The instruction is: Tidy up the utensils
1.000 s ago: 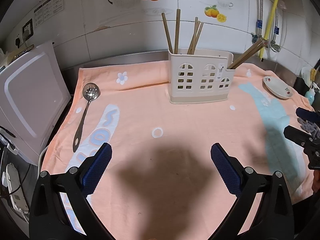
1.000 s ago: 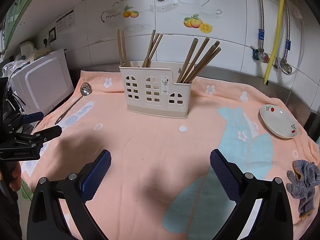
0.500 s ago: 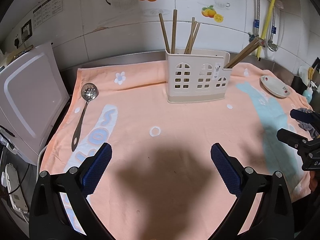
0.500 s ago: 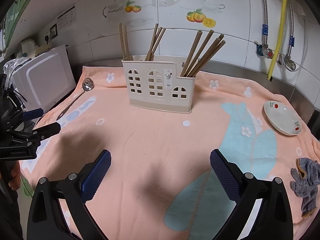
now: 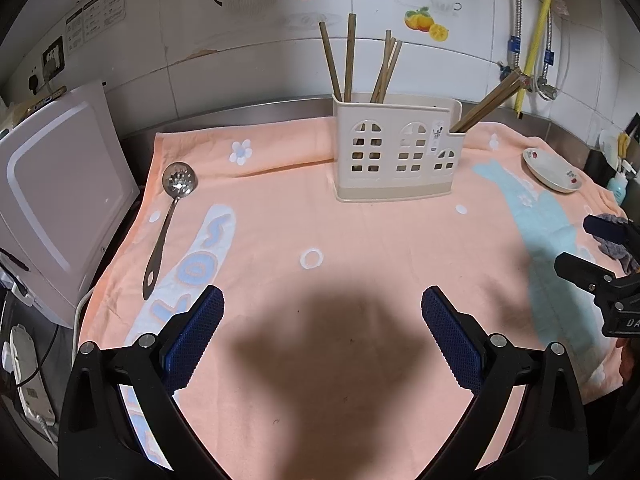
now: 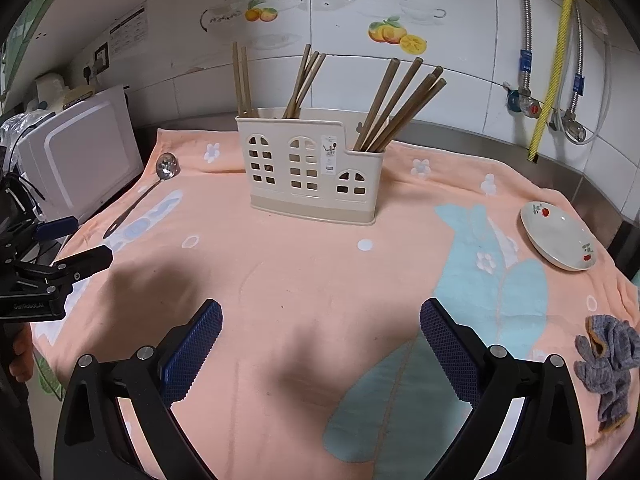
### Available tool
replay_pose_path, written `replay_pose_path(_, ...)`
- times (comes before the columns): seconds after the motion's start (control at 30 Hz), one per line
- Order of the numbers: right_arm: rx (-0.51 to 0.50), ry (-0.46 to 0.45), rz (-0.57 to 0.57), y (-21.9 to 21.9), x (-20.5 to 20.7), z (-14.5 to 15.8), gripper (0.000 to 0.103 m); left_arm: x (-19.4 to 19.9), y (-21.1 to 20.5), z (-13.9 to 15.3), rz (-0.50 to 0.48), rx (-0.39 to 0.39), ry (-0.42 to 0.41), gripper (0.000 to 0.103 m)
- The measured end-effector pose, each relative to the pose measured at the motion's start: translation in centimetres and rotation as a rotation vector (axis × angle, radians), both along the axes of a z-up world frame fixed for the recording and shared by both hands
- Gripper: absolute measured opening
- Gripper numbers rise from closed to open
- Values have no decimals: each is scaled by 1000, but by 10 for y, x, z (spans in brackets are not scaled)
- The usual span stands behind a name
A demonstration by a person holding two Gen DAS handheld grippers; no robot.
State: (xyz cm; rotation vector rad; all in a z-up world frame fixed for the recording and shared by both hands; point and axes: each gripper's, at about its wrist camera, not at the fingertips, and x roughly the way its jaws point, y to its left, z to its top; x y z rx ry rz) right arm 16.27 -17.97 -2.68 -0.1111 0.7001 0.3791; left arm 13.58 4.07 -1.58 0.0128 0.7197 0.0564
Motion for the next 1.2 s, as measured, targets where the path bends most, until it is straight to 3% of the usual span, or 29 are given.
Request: replay_pose_path(1.2, -4, 6, -6, 0, 2, -1, 96, 0, 0, -4, -5, 2, 3, 98)
